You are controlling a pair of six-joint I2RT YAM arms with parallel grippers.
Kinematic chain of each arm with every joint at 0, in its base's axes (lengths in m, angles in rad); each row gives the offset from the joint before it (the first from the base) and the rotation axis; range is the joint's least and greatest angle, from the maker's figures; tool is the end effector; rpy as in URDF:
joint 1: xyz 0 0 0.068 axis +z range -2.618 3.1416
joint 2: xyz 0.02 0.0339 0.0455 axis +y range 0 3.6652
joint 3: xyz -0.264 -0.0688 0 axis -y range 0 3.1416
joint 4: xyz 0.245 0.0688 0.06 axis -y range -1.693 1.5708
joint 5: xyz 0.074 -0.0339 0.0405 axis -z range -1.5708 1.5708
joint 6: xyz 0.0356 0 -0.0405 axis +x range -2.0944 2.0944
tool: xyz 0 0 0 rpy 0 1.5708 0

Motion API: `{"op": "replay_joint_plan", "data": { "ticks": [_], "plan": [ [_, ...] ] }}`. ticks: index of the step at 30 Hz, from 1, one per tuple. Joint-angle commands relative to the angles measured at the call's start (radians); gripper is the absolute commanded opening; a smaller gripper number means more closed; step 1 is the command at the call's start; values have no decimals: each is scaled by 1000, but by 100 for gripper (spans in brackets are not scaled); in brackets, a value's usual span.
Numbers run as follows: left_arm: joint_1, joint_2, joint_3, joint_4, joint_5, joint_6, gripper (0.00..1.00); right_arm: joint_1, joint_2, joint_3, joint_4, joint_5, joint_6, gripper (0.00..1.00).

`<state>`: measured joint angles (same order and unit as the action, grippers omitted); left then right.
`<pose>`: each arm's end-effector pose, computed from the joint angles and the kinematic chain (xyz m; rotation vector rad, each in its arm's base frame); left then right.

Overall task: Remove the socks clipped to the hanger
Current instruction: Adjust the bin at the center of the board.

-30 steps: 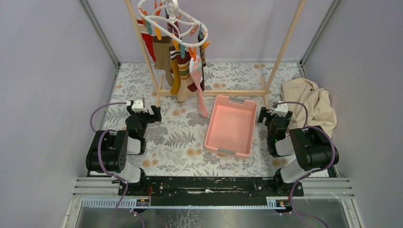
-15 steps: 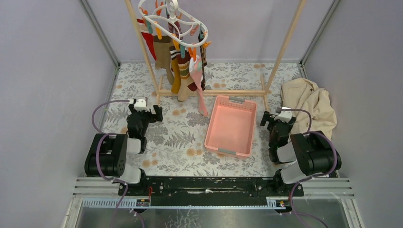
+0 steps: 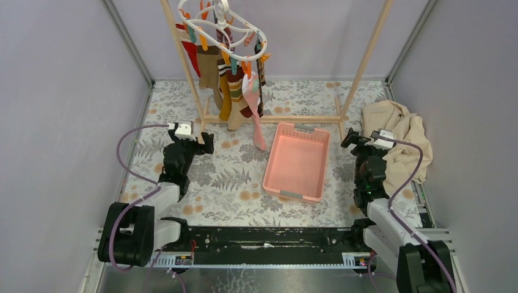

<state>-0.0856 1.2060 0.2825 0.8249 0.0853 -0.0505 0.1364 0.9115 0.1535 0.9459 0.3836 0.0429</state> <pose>0.2293 -0.0227 0.1901 0.0939 1.6693 -0.1741 0.1827 0.0116 0.2173 0.2553 1.3742 -0.1160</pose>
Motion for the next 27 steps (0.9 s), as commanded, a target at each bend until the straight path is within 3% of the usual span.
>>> {"op": "replay_joint_plan", "data": {
  "ticks": [1,8,10,16,20,27],
  "plan": [
    [-39,-91,52,-79,-19,-87,99,-5,-111,165,-331,-39,42,100],
    [-74,-209,151,-248,-27,-307,99,-4,-155,479,-782,-180,164,100],
    [-74,-238,212,-333,-21,-423,99,-6,-159,533,-843,-178,219,100],
    [-74,-281,417,-581,109,-573,99,-4,-199,578,-1005,-104,408,100],
    [-74,-319,502,-749,120,-686,99,-4,-238,531,-956,-228,413,99],
    [-74,-388,545,-919,126,-685,99,-4,-154,540,-915,-368,441,99]
  ]
}}
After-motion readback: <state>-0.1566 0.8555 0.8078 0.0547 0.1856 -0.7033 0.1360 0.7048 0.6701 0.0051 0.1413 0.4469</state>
